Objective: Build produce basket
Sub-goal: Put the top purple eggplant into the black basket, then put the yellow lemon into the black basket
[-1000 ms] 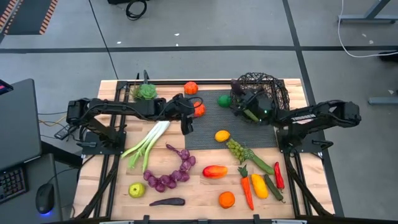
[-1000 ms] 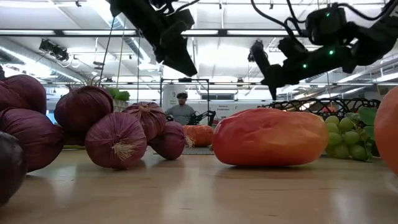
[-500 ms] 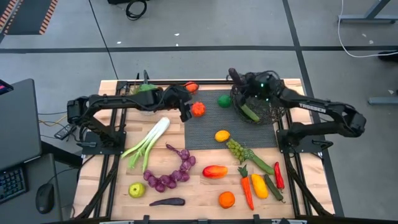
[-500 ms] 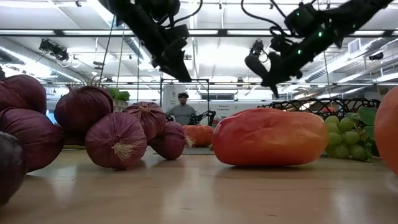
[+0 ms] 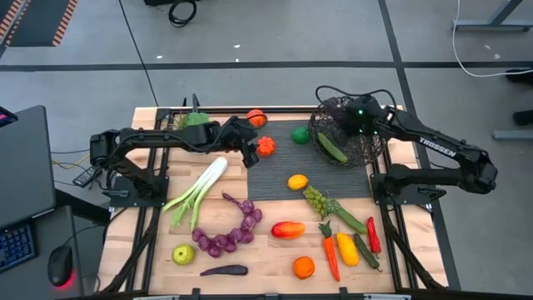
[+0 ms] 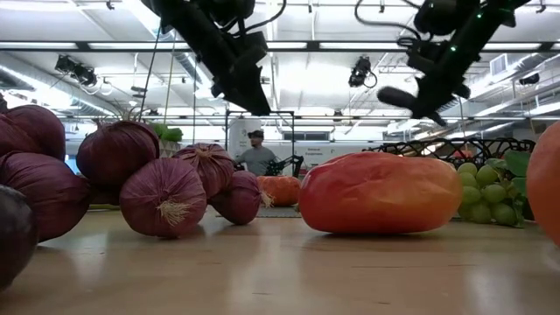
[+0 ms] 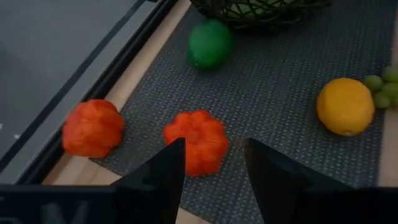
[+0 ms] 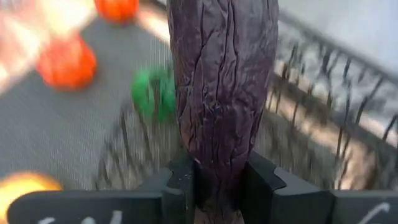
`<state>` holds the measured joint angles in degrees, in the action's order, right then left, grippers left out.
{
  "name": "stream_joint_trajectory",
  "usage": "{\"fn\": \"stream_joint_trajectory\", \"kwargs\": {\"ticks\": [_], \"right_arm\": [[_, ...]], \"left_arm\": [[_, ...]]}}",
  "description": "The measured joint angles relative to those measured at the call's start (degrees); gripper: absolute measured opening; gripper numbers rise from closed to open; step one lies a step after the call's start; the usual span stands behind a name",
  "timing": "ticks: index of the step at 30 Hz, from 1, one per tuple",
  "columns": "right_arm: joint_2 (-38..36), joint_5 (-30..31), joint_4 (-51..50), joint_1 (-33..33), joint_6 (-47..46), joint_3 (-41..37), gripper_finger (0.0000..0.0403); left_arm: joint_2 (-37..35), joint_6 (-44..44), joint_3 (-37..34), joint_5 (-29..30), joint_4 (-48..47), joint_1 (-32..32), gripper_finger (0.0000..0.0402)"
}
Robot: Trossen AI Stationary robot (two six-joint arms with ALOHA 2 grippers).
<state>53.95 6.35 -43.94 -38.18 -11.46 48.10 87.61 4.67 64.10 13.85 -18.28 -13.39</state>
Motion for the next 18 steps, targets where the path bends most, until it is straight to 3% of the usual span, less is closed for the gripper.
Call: {"fn": "stream_joint_trajectory", "kwargs": {"ticks": [5, 12, 16, 18], "right_arm": [[0.8, -0.3, -8.8, 0.3, 1.2, -0.8, 0.0152], [0.6, 0.0, -7.7, 0.5, 2.5, -1.3, 0.0273], [-0.9, -9.7, -3.4, 1.3, 0.5, -0.8, 0.0331], [-2.1, -16.5, 0.9, 2.9, -0.7, -0.6, 0.0350]], "left_arm": [[0.0, -0.2, 0.2, -2.0, -1.0, 1.8, 0.0180], [0.2, 1.1, 5.0, -4.0, -11.7, 5.5, 0.0222], [0.2, 7.0, 7.8, -4.8, -21.6, 6.6, 0.0260], [0.2, 10.0, 7.8, -9.1, -25.8, 7.1, 0.0278]]}}
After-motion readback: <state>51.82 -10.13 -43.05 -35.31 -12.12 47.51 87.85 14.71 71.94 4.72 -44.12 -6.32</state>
